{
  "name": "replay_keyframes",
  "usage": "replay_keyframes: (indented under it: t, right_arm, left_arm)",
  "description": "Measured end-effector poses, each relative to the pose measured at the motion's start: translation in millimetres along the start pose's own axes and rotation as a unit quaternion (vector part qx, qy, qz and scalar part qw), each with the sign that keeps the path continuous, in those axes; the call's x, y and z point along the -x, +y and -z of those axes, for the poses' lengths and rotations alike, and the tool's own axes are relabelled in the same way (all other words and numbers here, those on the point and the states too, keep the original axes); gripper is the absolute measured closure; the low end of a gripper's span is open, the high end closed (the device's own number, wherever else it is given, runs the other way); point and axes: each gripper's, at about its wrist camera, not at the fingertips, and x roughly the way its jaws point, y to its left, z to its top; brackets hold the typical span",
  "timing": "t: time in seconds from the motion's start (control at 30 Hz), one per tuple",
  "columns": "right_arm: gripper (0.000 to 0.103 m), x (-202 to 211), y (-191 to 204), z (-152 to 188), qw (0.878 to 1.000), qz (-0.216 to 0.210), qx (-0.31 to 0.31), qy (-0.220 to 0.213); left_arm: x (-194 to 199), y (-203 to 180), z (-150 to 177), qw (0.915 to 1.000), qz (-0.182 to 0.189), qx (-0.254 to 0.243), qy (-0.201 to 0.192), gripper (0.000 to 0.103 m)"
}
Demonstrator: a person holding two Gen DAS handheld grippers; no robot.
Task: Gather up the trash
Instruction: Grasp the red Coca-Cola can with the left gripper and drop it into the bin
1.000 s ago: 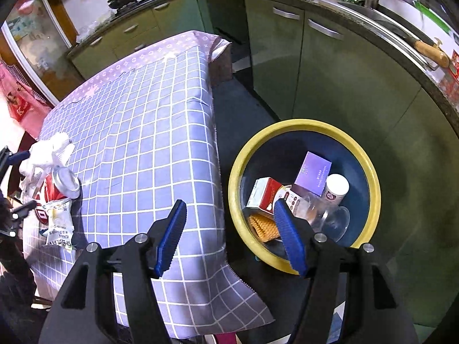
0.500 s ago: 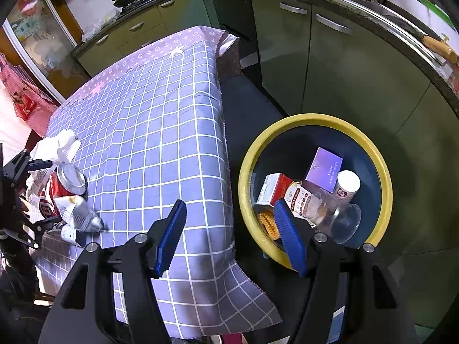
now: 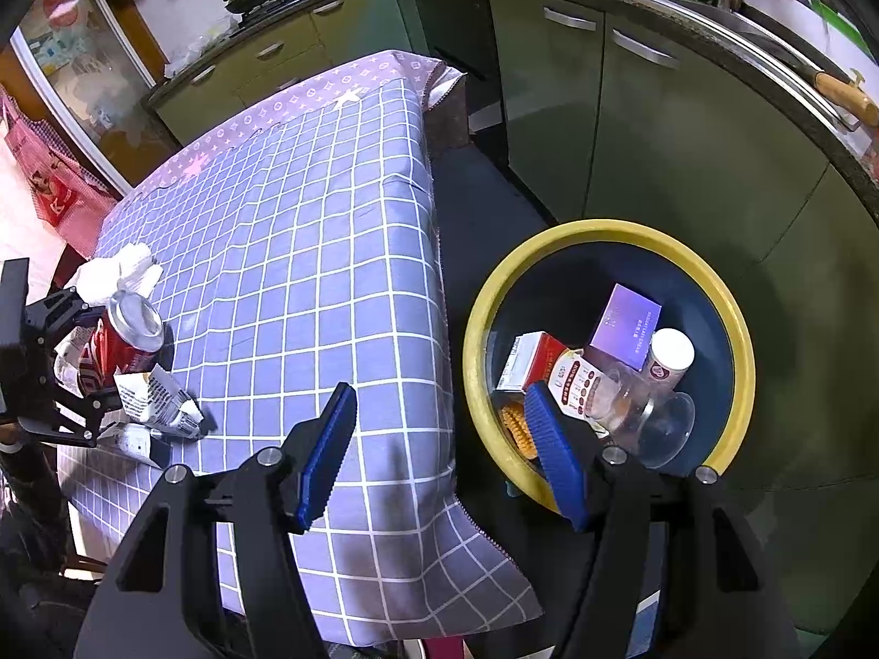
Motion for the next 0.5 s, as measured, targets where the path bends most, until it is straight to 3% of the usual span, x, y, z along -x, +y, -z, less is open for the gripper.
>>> replay_keyframes:
  t: [0.37,0.5]
  right_arm:
    - [0.039,6,-2,0,1.000,0.005,-0.001,-0.008]
    - [0.039,16,-10,0,1.000,0.020,-0.005,-0.021]
  left_arm:
    - [51,6,-11,0.9979,-0.009,0.025,-0.059,0.030]
    - [71,-6,-34,0.9969,0.022,0.010,-0.075,0.030]
